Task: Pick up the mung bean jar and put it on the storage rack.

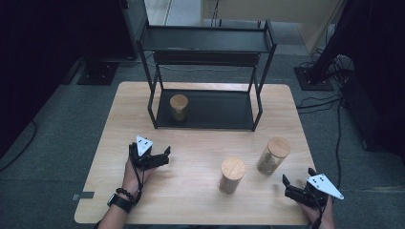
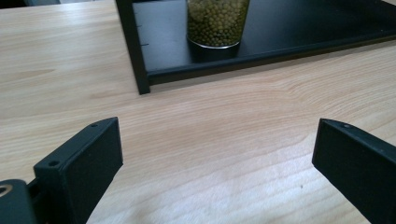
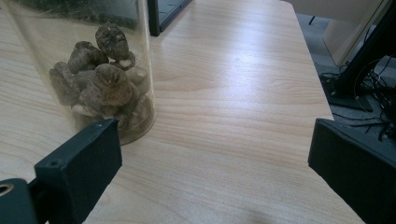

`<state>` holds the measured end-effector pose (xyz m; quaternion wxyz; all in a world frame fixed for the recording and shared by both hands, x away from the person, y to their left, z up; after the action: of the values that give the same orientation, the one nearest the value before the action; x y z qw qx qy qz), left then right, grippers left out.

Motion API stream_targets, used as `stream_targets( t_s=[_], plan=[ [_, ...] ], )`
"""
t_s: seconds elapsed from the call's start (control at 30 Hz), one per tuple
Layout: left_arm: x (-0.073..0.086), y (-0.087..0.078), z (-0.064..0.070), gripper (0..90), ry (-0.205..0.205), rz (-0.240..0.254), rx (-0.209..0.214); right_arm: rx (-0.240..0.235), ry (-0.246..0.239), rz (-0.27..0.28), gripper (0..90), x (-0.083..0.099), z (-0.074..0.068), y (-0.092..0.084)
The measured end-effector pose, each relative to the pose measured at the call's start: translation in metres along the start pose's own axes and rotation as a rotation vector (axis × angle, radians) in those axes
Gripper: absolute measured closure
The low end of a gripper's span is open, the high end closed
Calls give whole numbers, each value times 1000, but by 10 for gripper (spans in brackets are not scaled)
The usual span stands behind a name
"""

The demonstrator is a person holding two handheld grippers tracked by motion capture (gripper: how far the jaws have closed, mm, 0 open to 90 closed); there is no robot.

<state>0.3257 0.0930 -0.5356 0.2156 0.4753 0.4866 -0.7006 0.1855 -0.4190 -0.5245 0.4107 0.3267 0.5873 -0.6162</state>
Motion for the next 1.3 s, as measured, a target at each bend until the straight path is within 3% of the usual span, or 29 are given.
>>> stream_targets(
  t_s=[0.23,0.73,0.97,1.3],
  plan=[
    [6,-11,-4,18,15,-4,-15,1,-1,2,25,0,0,0],
    [20,-40,-15,13,3,15,-46,6,-2,3,25,0,0,0],
    [27,-52,-20,8,27,3,-83,6,-3,4,25,0,0,0],
    [34,-67,-30,6,10,5,-93,8,-5,5,25,0,0,0]
  ],
)
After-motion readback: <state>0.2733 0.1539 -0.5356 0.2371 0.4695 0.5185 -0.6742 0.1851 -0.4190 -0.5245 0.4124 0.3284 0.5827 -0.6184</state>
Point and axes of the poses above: each handheld gripper's, and its own axes: y roughly forward along the jaws, x roughly out of its underside, z roughly to its right, the point moved 2 cm from there along y, roughly forward along the jaws, and after that the axes turned 4 degrees about x, right-handed, at the moved point
